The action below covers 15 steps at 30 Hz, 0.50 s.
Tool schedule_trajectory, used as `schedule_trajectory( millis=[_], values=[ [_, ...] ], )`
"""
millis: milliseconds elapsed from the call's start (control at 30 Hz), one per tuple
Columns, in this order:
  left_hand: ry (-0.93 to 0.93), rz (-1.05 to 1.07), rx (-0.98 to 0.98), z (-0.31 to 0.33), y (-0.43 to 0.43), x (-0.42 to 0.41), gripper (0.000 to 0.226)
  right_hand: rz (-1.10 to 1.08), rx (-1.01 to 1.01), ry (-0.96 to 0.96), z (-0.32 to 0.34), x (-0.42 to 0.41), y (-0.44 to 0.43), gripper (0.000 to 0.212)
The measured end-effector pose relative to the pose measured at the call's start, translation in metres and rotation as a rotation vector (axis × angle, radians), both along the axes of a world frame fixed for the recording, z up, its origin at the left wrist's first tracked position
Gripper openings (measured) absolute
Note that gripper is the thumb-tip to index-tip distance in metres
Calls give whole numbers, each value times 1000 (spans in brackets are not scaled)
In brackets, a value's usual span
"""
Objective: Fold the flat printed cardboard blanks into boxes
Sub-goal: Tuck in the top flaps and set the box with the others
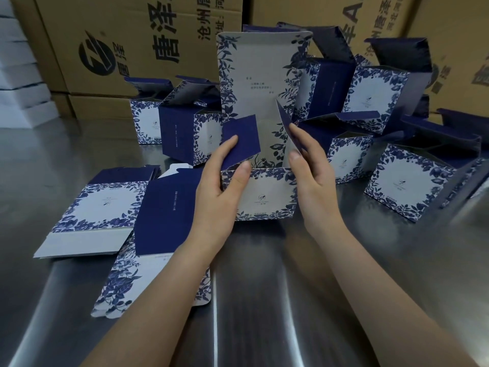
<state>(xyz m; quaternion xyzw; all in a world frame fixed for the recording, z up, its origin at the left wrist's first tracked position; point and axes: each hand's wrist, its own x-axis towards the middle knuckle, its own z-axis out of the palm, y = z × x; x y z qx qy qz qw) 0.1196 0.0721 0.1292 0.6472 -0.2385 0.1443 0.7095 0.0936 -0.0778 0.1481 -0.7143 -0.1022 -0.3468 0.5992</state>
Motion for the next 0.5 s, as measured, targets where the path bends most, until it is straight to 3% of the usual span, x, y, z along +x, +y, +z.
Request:
schedule_trajectory(
  millis=[500],
  values=[
    [12,58,57,0,0,-3,47,48,-37,16,3,-10,3,41]
  ],
)
